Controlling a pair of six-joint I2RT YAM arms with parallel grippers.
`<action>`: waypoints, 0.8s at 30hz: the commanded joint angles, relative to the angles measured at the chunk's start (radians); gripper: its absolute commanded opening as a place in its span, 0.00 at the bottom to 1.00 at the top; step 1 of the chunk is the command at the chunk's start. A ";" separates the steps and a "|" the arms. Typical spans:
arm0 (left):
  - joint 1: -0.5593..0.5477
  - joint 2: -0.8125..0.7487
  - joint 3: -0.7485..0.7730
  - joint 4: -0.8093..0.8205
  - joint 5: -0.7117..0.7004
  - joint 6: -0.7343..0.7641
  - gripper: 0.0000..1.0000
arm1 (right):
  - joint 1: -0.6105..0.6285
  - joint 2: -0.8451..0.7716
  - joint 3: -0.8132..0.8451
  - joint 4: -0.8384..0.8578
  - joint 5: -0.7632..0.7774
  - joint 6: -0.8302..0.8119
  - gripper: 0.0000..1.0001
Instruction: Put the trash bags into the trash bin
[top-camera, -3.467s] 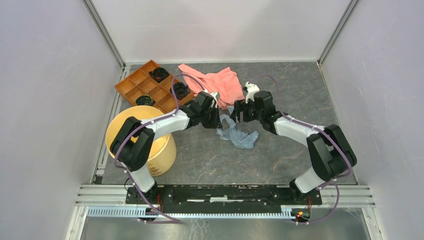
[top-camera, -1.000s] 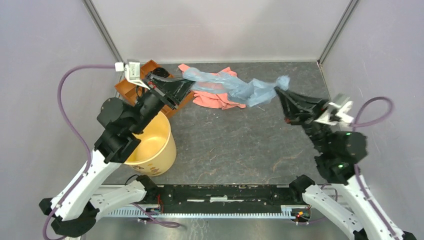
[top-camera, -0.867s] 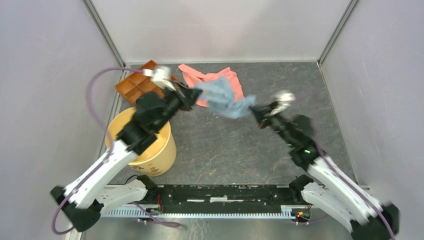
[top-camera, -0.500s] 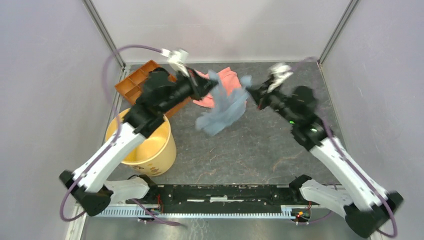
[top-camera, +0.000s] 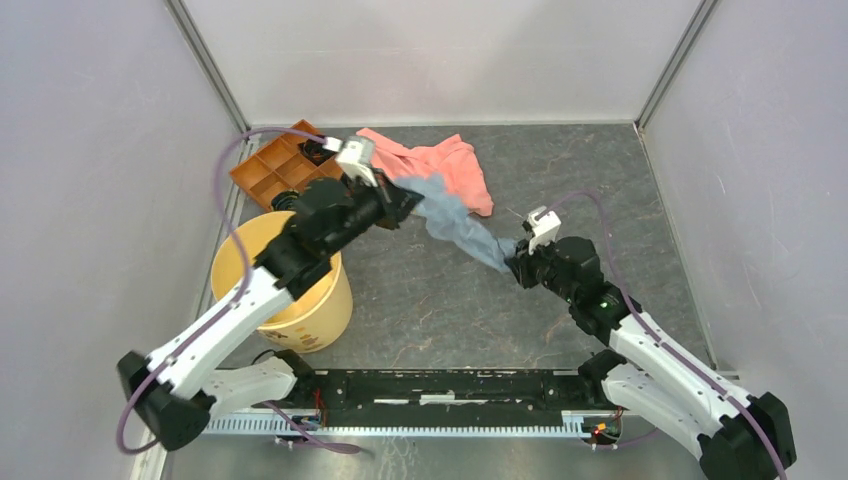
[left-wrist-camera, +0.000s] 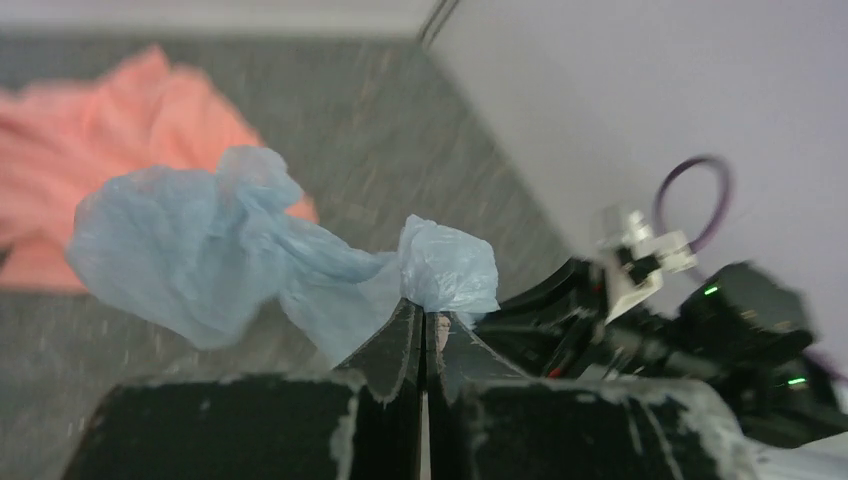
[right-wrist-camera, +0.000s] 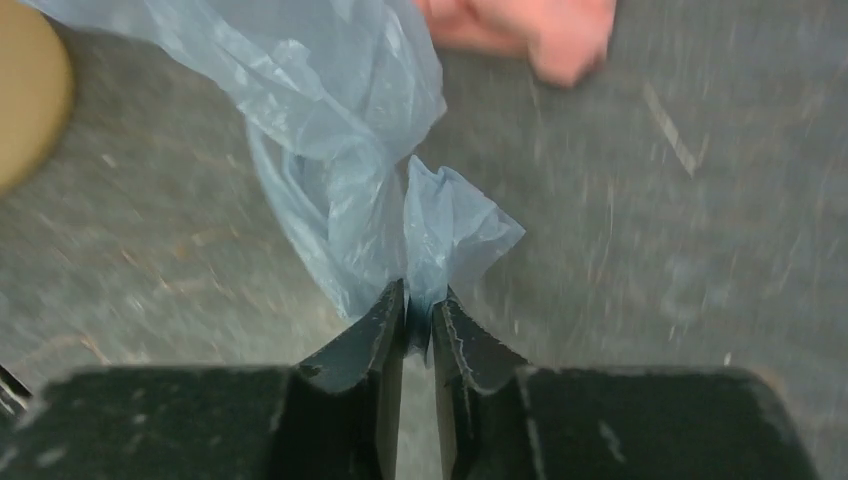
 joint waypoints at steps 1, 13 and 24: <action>0.001 0.100 -0.003 -0.095 0.081 0.005 0.02 | -0.001 0.026 0.004 -0.117 0.076 0.020 0.26; 0.000 0.163 0.125 -0.205 0.132 0.053 0.02 | -0.002 0.014 0.149 -0.404 0.144 -0.084 0.78; 0.000 0.167 0.180 -0.260 0.154 0.070 0.02 | -0.071 0.146 0.209 -0.281 0.036 0.250 0.98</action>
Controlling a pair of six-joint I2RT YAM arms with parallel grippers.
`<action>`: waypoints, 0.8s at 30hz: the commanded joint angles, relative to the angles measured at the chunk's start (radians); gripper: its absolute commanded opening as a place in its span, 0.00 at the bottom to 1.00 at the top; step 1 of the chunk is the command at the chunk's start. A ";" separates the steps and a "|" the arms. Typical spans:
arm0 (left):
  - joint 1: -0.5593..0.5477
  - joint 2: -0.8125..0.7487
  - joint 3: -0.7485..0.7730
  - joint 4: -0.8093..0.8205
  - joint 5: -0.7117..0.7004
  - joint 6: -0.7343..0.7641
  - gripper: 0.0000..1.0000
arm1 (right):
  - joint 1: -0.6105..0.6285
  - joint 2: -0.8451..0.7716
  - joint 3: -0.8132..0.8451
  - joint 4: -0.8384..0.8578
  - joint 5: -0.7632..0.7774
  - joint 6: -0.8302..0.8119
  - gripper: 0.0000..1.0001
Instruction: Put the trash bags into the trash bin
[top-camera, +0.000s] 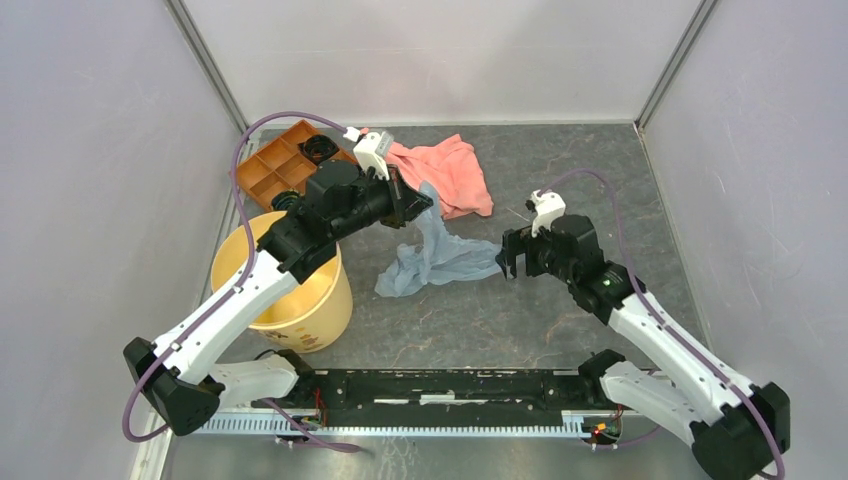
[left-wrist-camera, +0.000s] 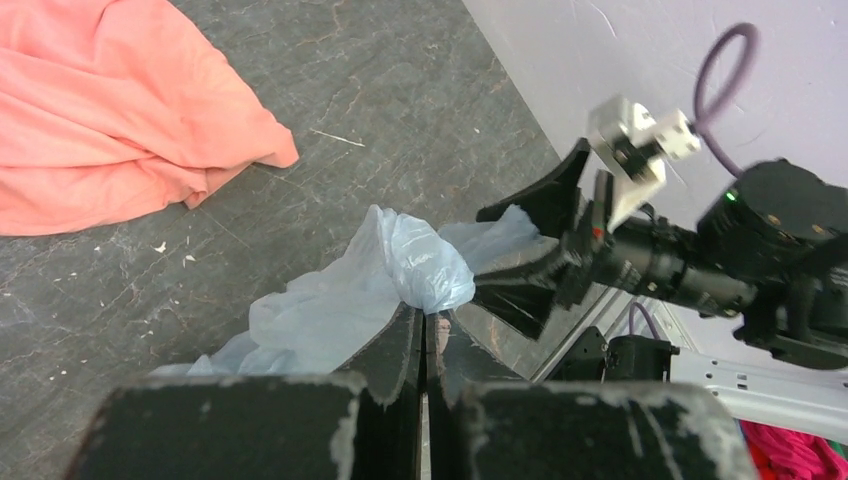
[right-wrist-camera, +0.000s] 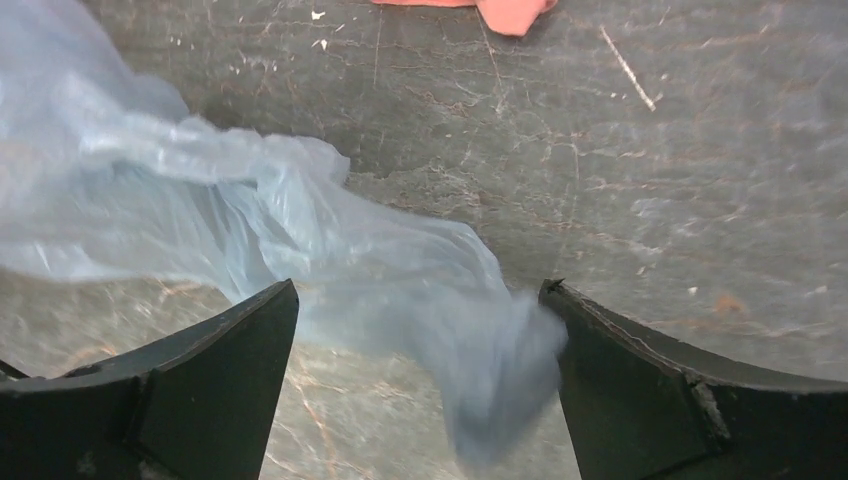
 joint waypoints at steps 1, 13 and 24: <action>0.001 -0.005 0.044 -0.016 0.023 0.055 0.02 | -0.079 0.074 0.027 0.084 -0.119 0.261 0.98; 0.000 -0.022 0.027 -0.014 0.041 0.038 0.02 | -0.145 0.043 -0.127 0.253 -0.185 0.355 0.80; 0.001 -0.015 0.055 -0.198 -0.075 0.126 0.17 | -0.146 -0.018 -0.098 0.241 -0.355 0.079 0.02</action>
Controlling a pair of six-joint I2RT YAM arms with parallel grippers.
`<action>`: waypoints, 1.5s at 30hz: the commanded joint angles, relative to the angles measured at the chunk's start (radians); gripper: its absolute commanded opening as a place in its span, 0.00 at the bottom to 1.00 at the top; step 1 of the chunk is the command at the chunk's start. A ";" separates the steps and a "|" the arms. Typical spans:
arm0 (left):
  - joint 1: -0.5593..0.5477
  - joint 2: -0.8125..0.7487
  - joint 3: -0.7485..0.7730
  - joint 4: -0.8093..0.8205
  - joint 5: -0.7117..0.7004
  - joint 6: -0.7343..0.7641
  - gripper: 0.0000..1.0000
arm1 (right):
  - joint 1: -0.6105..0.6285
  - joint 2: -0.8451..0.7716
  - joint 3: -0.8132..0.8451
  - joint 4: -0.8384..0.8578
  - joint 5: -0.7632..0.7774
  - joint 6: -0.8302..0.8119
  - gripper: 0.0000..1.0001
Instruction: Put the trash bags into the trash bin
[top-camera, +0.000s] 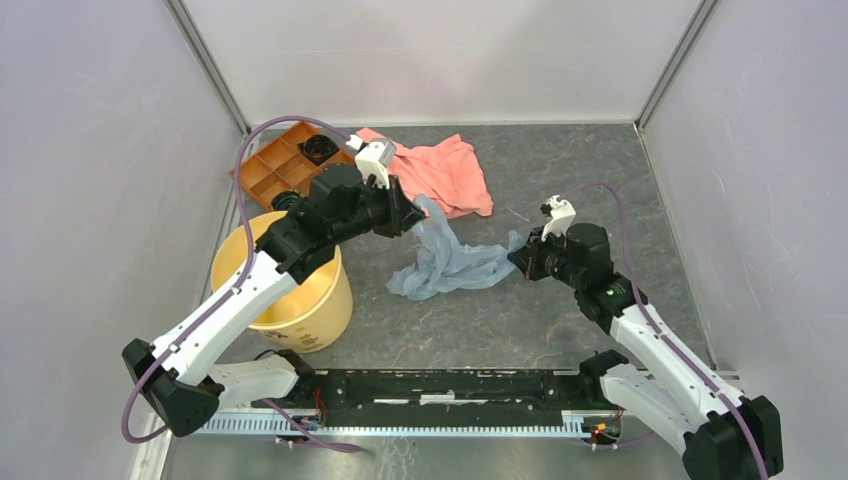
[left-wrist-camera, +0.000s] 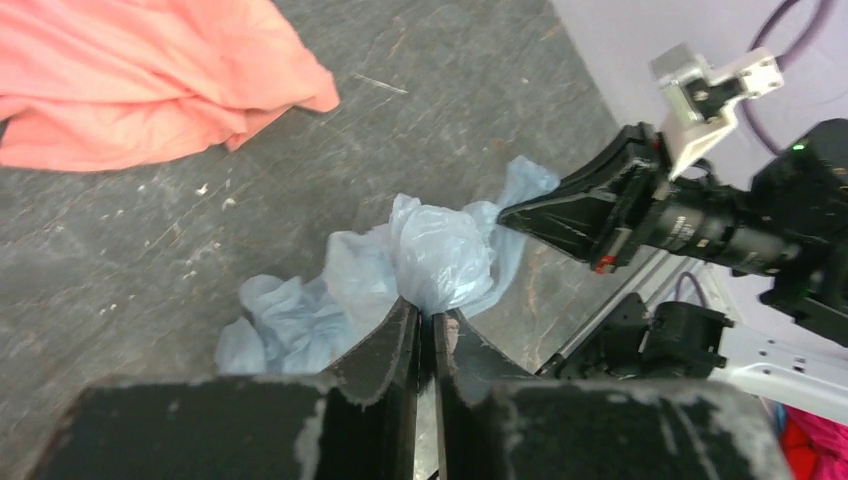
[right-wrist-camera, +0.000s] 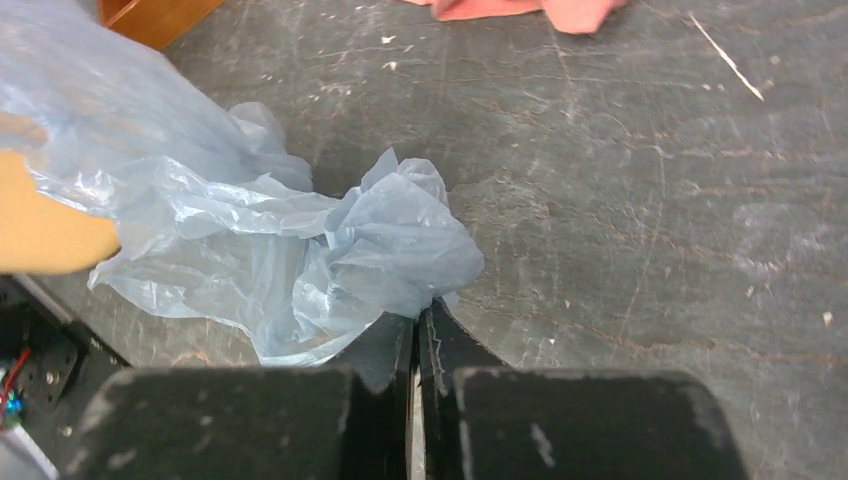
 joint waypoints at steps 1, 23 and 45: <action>0.001 -0.008 0.051 -0.105 -0.065 0.101 0.20 | -0.004 -0.004 0.066 0.014 -0.153 -0.143 0.01; 0.000 0.071 0.113 -0.277 -0.190 0.118 0.03 | -0.005 -0.001 0.259 -0.243 -0.019 -0.310 0.17; -0.184 -0.042 0.099 0.516 -0.332 0.205 0.02 | 0.135 -0.111 0.445 0.482 0.137 -0.416 0.00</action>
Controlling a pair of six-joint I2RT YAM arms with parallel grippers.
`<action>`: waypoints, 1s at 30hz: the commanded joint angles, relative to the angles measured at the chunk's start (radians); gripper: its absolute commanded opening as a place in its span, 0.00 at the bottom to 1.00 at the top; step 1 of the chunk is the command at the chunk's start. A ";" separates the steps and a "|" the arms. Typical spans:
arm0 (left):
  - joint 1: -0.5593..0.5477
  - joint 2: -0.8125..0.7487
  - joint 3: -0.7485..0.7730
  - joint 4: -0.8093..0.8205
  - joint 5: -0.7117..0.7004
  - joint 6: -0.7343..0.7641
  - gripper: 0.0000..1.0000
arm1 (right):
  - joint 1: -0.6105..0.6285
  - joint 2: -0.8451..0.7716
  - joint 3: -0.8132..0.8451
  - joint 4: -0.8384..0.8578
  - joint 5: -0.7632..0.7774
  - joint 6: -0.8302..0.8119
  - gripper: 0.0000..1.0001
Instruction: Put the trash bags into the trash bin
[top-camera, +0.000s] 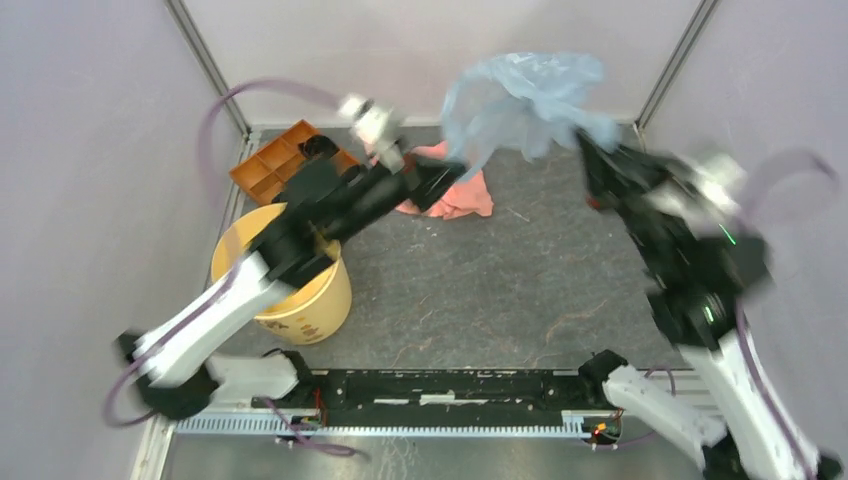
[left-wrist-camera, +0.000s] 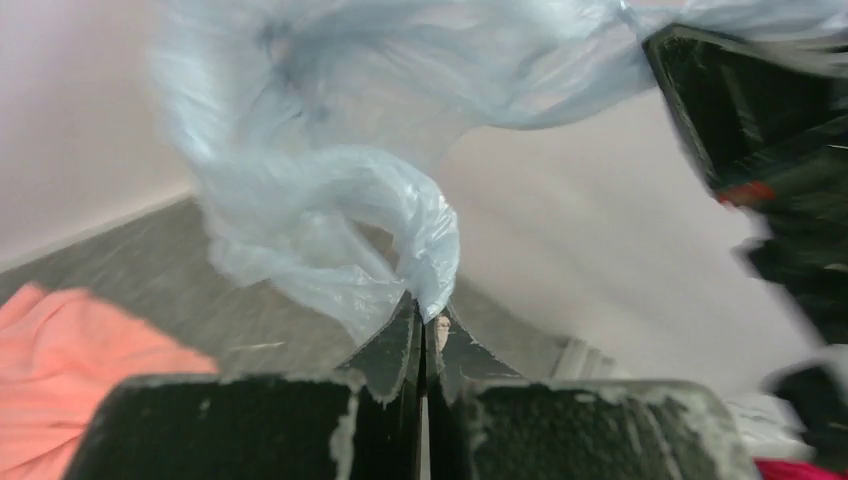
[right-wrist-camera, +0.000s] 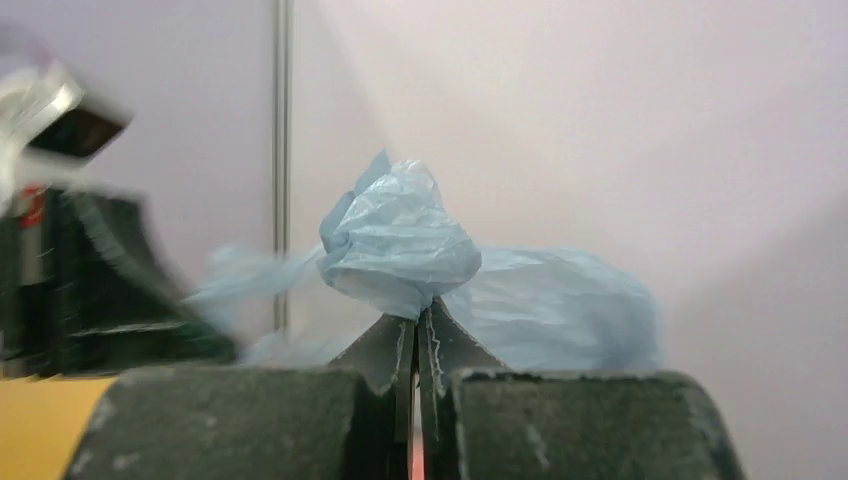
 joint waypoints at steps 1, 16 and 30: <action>-0.065 -0.275 -0.388 0.262 -0.317 0.052 0.02 | 0.002 -0.235 -0.458 0.376 -0.023 0.008 0.00; 0.034 -0.289 -0.155 0.068 0.083 -0.025 0.02 | 0.003 -0.063 -0.068 -0.030 -0.173 0.026 0.01; 0.040 -0.321 -0.560 -0.264 -0.392 -0.154 0.02 | 0.003 -0.074 -0.775 0.045 -0.124 0.275 0.00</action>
